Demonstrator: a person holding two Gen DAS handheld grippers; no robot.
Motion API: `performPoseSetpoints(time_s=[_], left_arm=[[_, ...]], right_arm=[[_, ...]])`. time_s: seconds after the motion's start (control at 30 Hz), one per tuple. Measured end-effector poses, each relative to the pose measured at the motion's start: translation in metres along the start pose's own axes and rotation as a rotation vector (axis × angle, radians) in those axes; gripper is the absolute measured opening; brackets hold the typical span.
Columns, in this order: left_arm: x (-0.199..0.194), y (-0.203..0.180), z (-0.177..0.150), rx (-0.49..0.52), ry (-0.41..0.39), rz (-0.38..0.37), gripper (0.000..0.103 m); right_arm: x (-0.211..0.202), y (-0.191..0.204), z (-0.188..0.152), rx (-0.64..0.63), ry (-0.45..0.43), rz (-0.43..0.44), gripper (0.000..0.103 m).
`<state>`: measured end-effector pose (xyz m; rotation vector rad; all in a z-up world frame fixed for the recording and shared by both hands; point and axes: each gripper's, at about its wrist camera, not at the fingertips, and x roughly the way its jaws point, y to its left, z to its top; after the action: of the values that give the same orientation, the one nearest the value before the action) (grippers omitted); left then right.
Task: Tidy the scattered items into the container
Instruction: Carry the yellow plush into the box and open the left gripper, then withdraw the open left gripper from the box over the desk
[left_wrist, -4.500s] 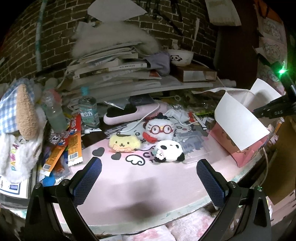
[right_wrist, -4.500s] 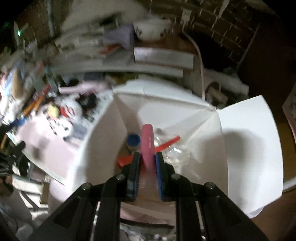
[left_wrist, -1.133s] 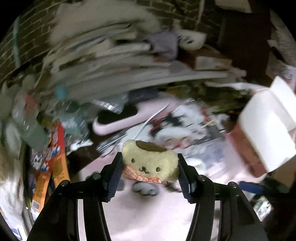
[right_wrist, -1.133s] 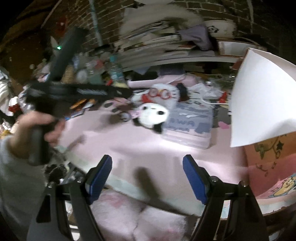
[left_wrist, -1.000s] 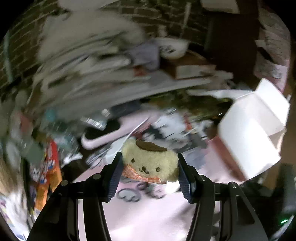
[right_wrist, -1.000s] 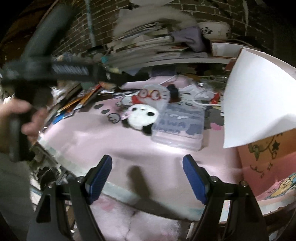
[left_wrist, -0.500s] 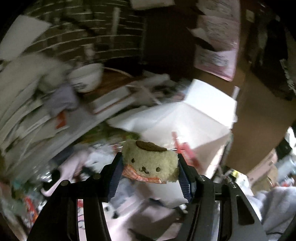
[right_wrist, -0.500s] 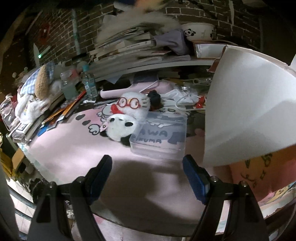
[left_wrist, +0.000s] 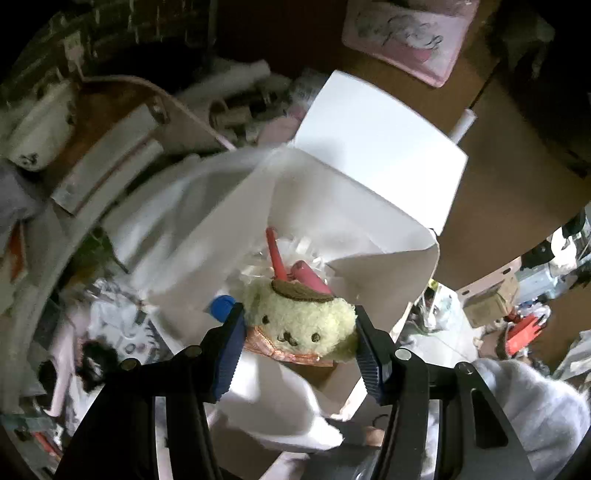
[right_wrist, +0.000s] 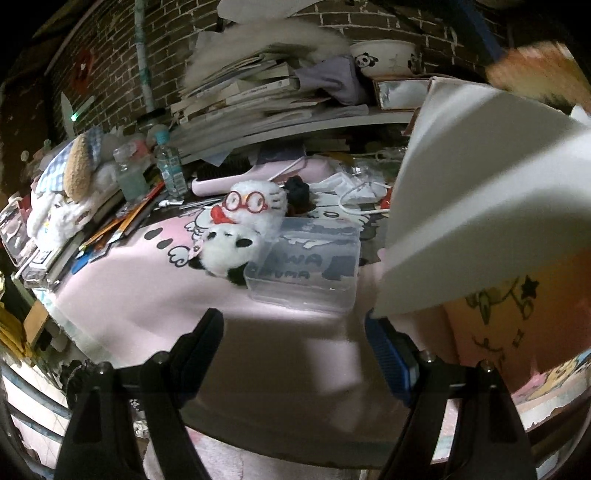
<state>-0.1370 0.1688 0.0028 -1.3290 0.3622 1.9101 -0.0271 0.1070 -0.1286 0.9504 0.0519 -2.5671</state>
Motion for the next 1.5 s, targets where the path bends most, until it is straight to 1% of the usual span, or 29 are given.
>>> performPoseSetpoints(time_s=[0.2,0.27,0.37,0.4,0.43,0.5,0.53,0.6,0.7,0.8,0.83,0.93,1.0,1.1,1.13,1.23,1.3,1.33,1.4,1.5], left_arm=[[0.019,0.004,0.009,-0.030,0.074,0.019,0.051],[0.025,0.005,0.011,-0.035,0.090,0.032,0.053],[0.027,0.007,0.012,-0.054,0.096,0.041,0.061],[0.027,0.006,0.012,-0.053,0.098,0.045,0.067],[0.027,0.004,0.013,-0.046,0.095,0.053,0.074],[0.024,0.000,0.012,-0.022,0.080,0.084,0.082],[0.023,-0.001,0.012,-0.017,0.077,0.088,0.084],[0.021,-0.002,0.012,-0.016,0.069,0.095,0.084],[0.015,-0.005,0.009,-0.009,0.041,0.124,0.084],[-0.001,-0.009,0.002,0.003,-0.018,0.148,0.086],[-0.009,-0.011,-0.002,0.011,-0.047,0.166,0.089],[-0.037,-0.014,-0.017,0.024,-0.163,0.231,0.090],[-0.053,-0.013,-0.030,0.013,-0.227,0.285,0.091],[-0.075,-0.007,-0.056,-0.017,-0.302,0.337,0.091],[-0.082,-0.003,-0.069,-0.036,-0.321,0.357,0.093],[-0.091,0.005,-0.098,-0.076,-0.350,0.395,0.093],[-0.096,0.010,-0.121,-0.108,-0.368,0.440,0.093],[-0.097,0.015,-0.135,-0.133,-0.382,0.469,0.093],[-0.098,0.025,-0.153,-0.179,-0.402,0.506,0.093],[-0.099,0.044,-0.190,-0.271,-0.446,0.550,0.093]], right_arm=[[0.000,-0.004,-0.002,0.010,-0.009,0.004,0.077],[0.000,-0.005,-0.003,0.015,-0.011,0.009,0.077],[0.001,-0.003,-0.004,0.013,-0.006,0.016,0.077],[0.001,-0.002,-0.005,0.012,-0.004,0.019,0.077],[0.001,-0.002,-0.005,0.012,-0.002,0.022,0.077],[0.000,-0.001,-0.005,0.013,-0.001,0.025,0.077],[0.000,-0.001,-0.005,0.013,-0.001,0.025,0.077],[0.000,-0.001,-0.005,0.013,-0.001,0.025,0.077],[0.000,-0.001,-0.005,0.014,-0.002,0.025,0.077],[-0.001,-0.001,-0.006,0.013,-0.003,0.025,0.077],[-0.001,0.000,-0.006,0.012,-0.004,0.023,0.077],[-0.001,-0.001,-0.006,0.015,-0.005,0.023,0.077],[-0.001,-0.001,-0.006,0.014,-0.004,0.024,0.077],[-0.001,0.000,-0.006,0.014,-0.006,0.018,0.077],[-0.001,0.000,-0.006,0.014,-0.008,0.016,0.077],[-0.002,0.001,-0.005,0.015,-0.019,0.008,0.077],[-0.002,0.003,-0.004,0.011,-0.020,-0.002,0.077],[-0.001,0.003,-0.003,0.009,-0.019,-0.007,0.077],[-0.001,0.004,-0.002,0.014,-0.014,-0.009,0.077],[0.001,0.007,0.000,0.017,-0.008,-0.021,0.077]])
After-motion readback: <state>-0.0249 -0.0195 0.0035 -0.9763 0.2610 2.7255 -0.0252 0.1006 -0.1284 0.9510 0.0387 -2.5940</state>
